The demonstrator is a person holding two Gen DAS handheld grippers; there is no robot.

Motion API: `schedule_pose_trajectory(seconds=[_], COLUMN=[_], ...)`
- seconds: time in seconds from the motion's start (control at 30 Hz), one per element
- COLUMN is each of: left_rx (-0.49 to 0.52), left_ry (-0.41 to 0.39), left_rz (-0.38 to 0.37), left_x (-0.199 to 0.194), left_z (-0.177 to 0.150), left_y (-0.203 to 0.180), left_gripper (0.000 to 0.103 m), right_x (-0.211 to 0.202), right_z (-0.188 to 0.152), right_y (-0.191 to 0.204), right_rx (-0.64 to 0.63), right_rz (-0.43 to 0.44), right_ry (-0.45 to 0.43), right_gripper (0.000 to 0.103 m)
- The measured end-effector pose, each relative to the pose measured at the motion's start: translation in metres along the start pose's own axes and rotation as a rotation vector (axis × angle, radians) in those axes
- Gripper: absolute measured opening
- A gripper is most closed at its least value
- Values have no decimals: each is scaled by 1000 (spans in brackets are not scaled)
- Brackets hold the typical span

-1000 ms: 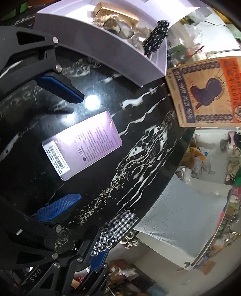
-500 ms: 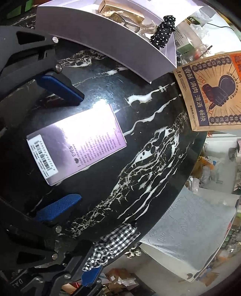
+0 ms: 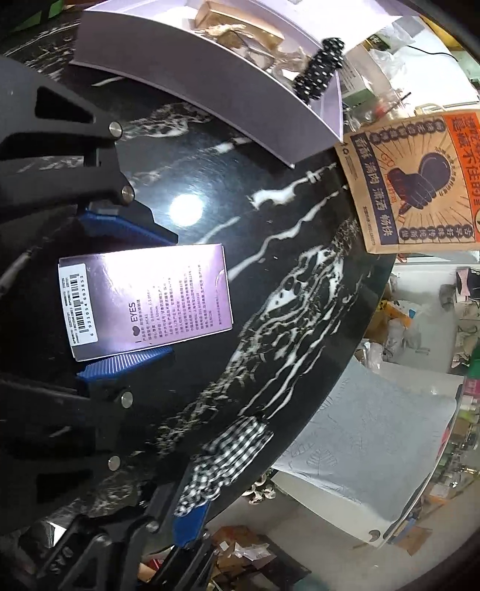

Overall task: Organize rigid objects
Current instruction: 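Grasp the purple card box with the left gripper while the right gripper holds the scrunchie, then carry the purple card box and gingham scrunchie over the lavender box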

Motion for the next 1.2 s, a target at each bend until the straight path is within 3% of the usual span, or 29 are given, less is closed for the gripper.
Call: schedule_pose_trajectory(seconds=[0.4,0.6,0.93,1.2], left_rx=[-1,-36,-69,-101], left_ry=[37,-6,-107,-91], left_rz=[37,53,50,-4], left_x=[-35,-46,-44,-53], left_z=[-54,-73,-75,-81], left_y=[34,49,50,58], left_gripper=[53,53,52,52], right_x=[4,11,21,21], right_z=[-6,-9,-8,-5], right_y=[30,58,78,86], right_rx=[-42,-90,-153,-144], right_rz=[49,100,78,116], right_ry=[7,18,31,37], right_gripper=[27,27,29,27])
Point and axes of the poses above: each gripper's, at about its wrist camera, not at the fingertips, and x roughly the way its jaws point, y to its left, z to its top, the point moved 2 cm from there along x, roughly the way its jaws point, and after that the axes turned 9 degrees about -x, right-handed, at the moved point
